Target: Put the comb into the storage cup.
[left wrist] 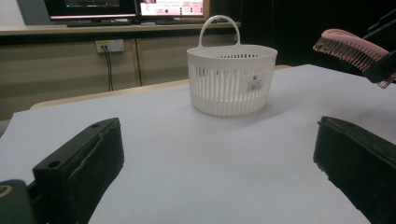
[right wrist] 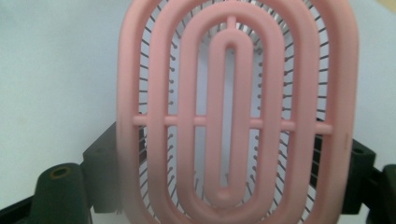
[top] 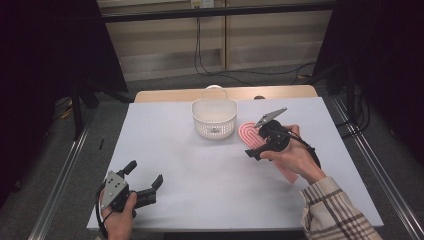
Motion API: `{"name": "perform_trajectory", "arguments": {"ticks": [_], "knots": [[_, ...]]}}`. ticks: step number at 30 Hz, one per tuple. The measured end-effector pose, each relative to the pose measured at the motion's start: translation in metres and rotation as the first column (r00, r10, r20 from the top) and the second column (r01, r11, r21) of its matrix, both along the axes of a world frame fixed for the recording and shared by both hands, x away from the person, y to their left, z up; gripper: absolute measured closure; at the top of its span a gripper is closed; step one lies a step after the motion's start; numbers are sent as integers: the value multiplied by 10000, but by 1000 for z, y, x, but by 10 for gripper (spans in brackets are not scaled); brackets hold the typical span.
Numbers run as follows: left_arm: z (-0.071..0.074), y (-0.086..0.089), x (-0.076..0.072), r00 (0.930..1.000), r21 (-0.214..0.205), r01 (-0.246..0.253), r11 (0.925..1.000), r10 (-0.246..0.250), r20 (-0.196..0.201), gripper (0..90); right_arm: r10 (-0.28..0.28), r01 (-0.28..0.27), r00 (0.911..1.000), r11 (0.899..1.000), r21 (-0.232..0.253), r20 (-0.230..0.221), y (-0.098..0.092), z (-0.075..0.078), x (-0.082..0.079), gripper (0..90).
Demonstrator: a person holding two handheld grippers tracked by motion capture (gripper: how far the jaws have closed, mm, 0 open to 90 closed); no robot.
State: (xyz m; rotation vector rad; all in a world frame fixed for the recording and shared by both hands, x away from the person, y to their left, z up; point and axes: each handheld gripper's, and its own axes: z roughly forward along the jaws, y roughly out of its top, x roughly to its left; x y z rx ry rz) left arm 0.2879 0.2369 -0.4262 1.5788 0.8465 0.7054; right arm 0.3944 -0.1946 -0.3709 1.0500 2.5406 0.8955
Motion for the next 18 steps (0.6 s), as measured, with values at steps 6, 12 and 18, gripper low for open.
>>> {"name": "perform_trajectory", "arguments": {"ticks": [6, 12, 18], "knots": [[0, 0, 0, 10000, -13, 12, 10000, -12, 9, 18, -151, 144, 9989, 9998, 167, 450, -1, 3, -1, 196], [0, 0, 0, 10000, -24, 48, 10000, -48, 19, 18, -296, 260, 9971, 9984, 510, 706, -4, 7, -1, 195], [0, 0, 0, 10000, -49, 36, 10000, -36, 27, 18, -294, 222, 9940, 9974, 680, 1055, -4, 10, -2, 195]]}}
